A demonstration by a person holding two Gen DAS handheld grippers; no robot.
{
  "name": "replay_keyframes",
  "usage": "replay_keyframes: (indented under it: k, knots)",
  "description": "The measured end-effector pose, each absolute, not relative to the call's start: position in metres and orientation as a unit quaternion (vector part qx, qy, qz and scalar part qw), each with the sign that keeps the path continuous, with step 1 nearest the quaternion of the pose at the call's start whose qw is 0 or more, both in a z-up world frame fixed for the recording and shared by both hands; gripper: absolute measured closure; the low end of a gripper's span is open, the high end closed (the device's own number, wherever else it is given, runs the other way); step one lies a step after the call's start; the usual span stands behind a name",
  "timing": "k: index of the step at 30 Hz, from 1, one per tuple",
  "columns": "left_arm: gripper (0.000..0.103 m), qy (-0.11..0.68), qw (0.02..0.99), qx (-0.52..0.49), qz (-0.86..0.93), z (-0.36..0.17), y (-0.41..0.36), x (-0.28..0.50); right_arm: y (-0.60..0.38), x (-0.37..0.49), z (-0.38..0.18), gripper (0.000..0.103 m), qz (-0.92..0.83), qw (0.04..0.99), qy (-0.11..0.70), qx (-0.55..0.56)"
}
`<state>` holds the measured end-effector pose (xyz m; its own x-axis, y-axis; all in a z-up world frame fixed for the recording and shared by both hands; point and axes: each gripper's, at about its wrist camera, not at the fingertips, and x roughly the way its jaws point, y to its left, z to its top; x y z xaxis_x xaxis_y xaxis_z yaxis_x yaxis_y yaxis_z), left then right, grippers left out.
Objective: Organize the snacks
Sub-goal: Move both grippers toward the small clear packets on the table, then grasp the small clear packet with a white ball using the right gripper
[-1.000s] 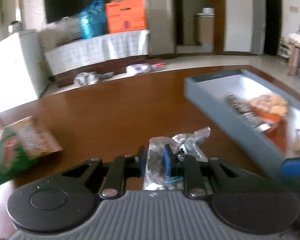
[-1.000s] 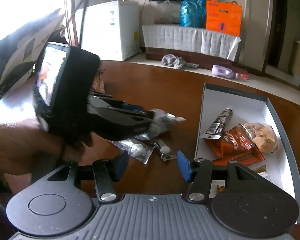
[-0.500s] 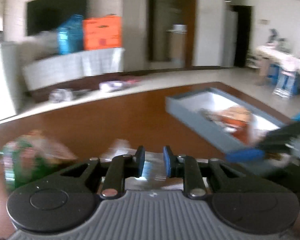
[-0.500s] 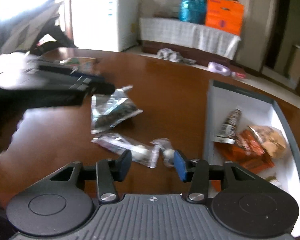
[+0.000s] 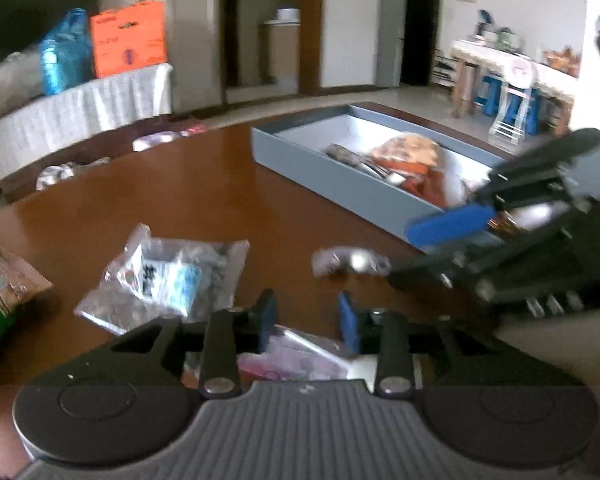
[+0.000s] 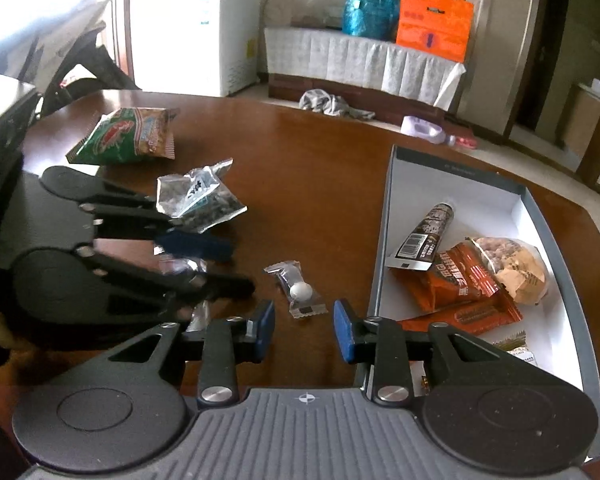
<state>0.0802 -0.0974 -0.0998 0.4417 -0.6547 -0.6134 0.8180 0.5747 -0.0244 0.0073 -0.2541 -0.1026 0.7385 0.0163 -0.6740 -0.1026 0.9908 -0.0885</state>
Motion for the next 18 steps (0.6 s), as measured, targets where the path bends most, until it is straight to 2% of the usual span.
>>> replay_keyframes:
  k: [4,6,11,16,18]
  knots:
    - [0.059,0.278,0.831,0.151,-0.458,-0.092,-0.090,0.071,-0.250,0.008,-0.100,0.068,0.037,0.935,0.347,-0.068]
    - [0.036,0.269,0.831,0.150,-0.463,-0.088,-0.086,0.062,-0.247,0.011,-0.101,0.068,0.037,0.935,0.343,-0.075]
    - [0.035,0.248,0.821,0.174,-0.483,-0.084,-0.077,0.037,-0.247,0.028,-0.111,0.068,0.041,0.930,0.359,-0.069]
    - [0.033,0.248,0.814,0.208,-0.482,-0.101,-0.081,0.034,-0.241,0.038,-0.117,0.064,0.061,0.925,0.367,-0.072]
    - [0.036,0.264,0.812,0.192,-0.484,-0.101,-0.079,0.039,-0.241,0.040,-0.118,0.066,0.060,0.926,0.367,-0.068]
